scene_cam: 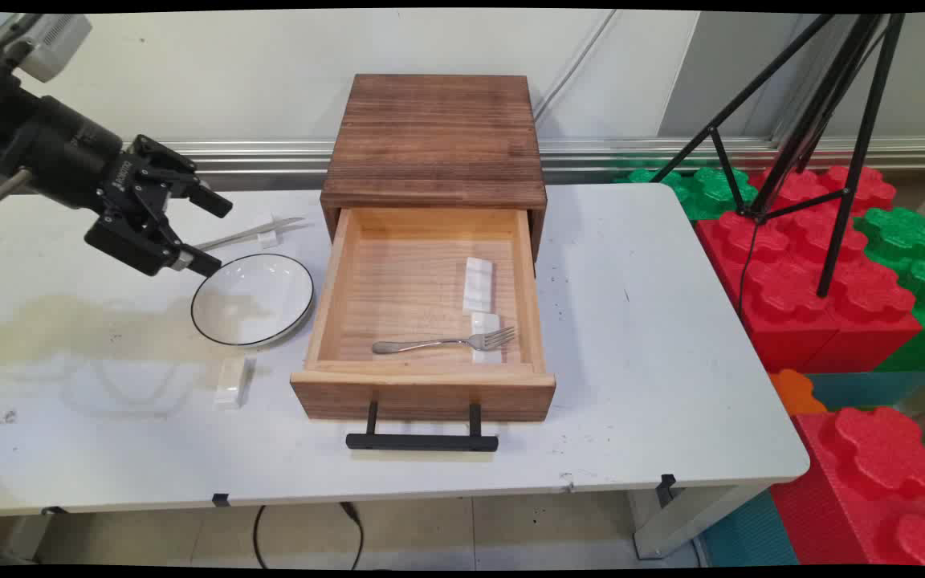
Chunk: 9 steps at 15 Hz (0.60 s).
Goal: Pick up the knife from the left of the white plate
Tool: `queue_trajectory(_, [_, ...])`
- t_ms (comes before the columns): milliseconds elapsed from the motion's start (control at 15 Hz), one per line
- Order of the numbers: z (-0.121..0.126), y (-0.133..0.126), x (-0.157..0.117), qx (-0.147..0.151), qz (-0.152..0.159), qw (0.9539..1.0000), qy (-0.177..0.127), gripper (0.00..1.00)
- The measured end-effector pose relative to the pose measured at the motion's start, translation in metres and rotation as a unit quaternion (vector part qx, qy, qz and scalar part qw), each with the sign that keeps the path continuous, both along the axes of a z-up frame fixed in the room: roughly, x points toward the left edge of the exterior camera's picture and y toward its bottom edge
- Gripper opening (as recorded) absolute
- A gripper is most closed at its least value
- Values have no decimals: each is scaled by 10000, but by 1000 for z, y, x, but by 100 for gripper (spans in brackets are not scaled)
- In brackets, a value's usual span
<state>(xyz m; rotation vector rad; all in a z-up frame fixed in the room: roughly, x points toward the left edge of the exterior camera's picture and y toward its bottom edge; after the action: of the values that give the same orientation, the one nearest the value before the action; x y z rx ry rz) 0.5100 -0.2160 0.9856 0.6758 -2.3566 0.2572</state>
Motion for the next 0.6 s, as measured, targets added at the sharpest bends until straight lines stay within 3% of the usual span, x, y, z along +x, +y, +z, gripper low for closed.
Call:
queue_trajectory(200, [0,0,12,3,98,9998,-154,100])
queue_trajectory(600, [-10,-22,48,-15,277,9957,-882,100])
